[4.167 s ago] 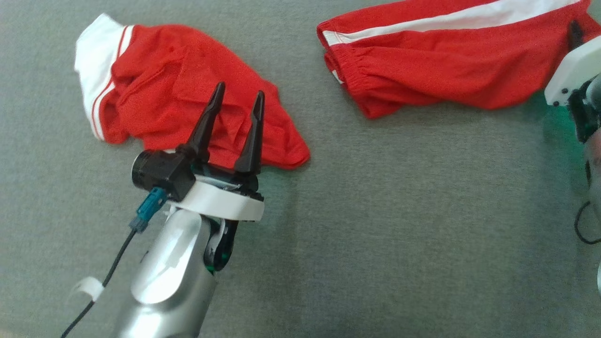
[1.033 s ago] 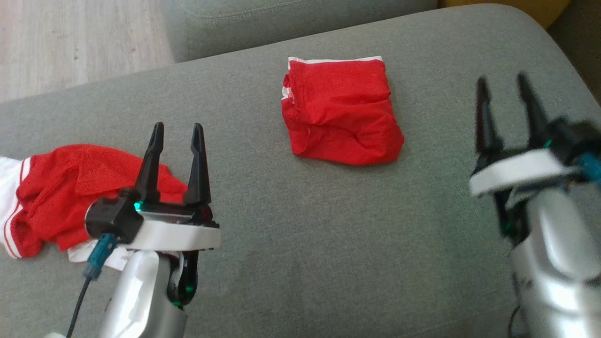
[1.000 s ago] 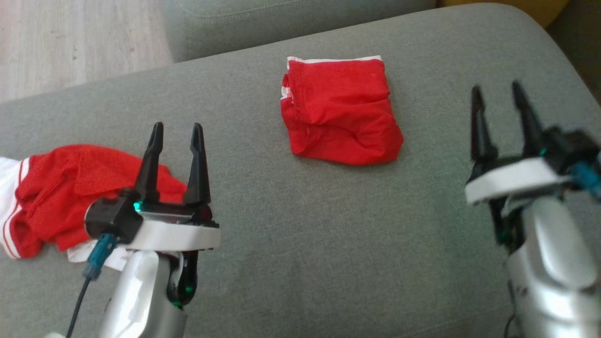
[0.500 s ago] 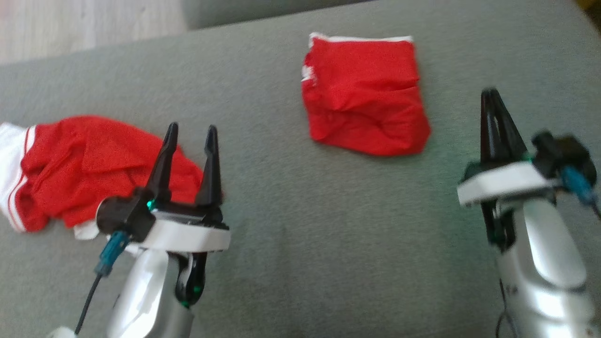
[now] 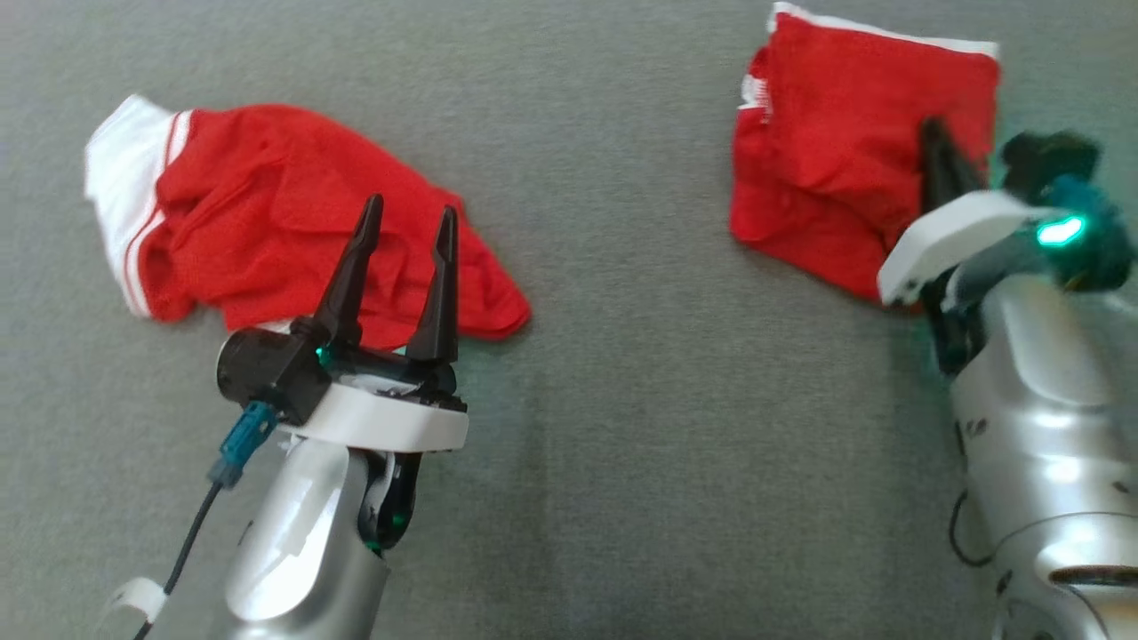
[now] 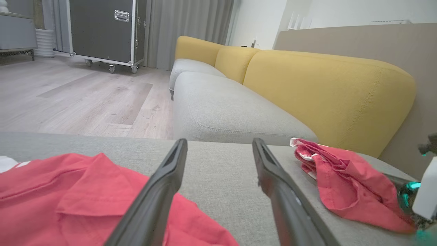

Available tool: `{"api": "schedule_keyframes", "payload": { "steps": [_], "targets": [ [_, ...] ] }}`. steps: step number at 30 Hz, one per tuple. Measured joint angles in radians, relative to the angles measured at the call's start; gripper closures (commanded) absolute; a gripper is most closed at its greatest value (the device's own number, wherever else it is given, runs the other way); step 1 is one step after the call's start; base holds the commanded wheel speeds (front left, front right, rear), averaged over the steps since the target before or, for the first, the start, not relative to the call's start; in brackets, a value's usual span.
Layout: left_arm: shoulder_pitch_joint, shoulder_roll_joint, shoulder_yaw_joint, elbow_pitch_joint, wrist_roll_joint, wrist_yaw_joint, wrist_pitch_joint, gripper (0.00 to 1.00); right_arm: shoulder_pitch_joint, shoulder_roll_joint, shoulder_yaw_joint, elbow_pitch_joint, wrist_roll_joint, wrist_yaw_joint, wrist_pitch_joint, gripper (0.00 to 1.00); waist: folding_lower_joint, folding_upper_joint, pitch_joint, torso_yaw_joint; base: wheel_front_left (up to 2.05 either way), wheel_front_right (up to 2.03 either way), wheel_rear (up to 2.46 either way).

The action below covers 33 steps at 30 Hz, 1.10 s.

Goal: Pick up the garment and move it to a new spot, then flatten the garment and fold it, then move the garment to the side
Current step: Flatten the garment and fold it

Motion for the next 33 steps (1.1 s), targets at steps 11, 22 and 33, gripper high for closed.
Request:
{"api": "schedule_keyframes", "payload": {
  "steps": [11, 22, 33],
  "targets": [
    [-0.002, 0.000, -0.004, 0.009, -0.009, 0.002, 0.000, 0.00, -0.002, 0.004, 0.045, 0.169, -0.049, 0.000, -0.090, 1.00, -0.0003, 0.0000, -0.027, -0.008, 0.00, 0.00, 0.00],
    [-0.002, 0.000, -0.031, 0.010, -0.017, 0.002, 0.000, 0.00, -0.090, 0.007, 0.214, 0.117, 0.069, 0.000, -0.108, 1.00, -0.0003, 0.0000, -0.033, 0.020, 0.00, 0.00, 0.00],
    [-0.002, 0.000, -0.036, 0.016, -0.025, 0.003, 0.000, 0.00, -0.092, 0.006, 0.428, 0.247, 0.211, 0.000, -0.075, 1.00, -0.0003, 0.0000, -0.037, 0.069, 0.00, 0.00, 0.00]
  ]
}}
